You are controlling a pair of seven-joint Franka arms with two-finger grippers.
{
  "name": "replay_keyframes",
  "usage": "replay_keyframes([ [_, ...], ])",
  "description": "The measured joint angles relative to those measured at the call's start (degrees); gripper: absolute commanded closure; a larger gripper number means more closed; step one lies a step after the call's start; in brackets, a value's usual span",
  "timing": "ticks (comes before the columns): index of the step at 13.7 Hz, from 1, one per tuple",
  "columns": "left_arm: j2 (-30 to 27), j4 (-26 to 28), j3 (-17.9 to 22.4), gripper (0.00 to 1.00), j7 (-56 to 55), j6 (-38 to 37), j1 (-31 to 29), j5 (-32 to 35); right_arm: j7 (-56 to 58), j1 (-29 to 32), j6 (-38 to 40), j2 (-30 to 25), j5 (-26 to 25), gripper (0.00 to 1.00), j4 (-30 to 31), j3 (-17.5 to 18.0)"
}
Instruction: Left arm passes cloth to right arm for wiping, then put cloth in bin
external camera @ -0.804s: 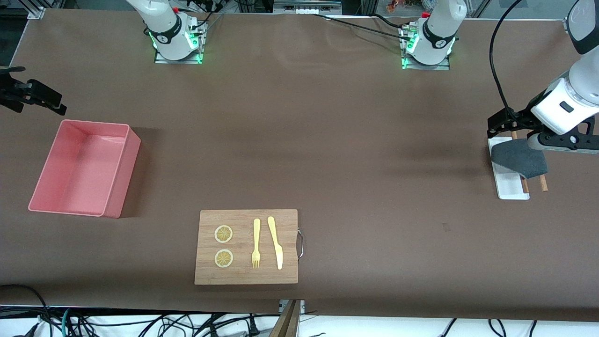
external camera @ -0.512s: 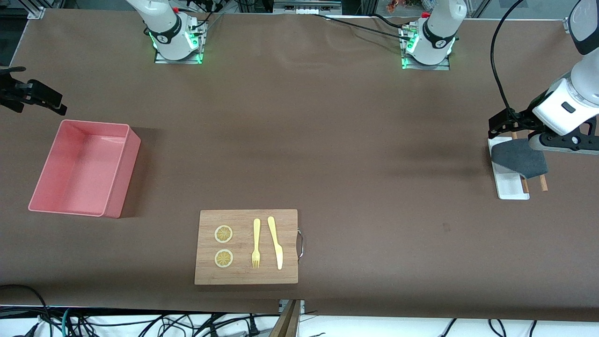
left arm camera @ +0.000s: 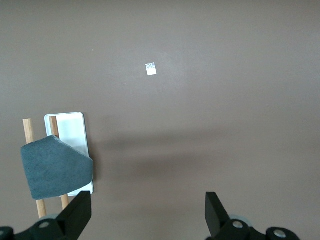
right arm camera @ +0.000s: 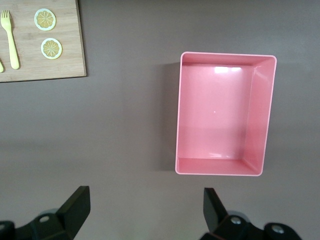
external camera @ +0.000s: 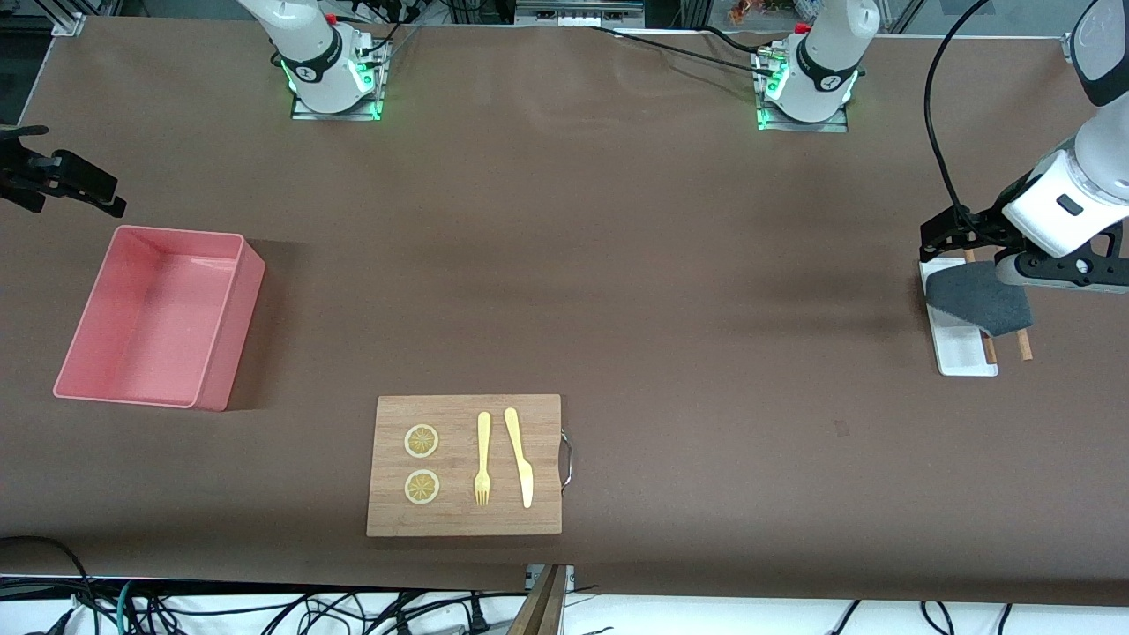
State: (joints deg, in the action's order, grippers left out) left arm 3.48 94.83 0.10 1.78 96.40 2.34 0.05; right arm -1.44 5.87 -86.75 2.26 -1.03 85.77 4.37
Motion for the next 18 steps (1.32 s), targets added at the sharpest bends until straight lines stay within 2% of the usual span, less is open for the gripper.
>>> replay_keyframes([
  [10, 0.3, -0.01, 0.0, 0.0, 0.15, -0.85, 0.01, 0.0, 0.0, 0.0, -0.03, 0.0, 0.0, 0.0, 0.0, 0.0],
  [18, 0.42, -0.12, 0.0, 0.0, 1.89, -5.48, 0.01, 0.0, 0.0, 0.0, -0.03, 0.01, 0.0, 0.0, 0.0, 0.0],
])
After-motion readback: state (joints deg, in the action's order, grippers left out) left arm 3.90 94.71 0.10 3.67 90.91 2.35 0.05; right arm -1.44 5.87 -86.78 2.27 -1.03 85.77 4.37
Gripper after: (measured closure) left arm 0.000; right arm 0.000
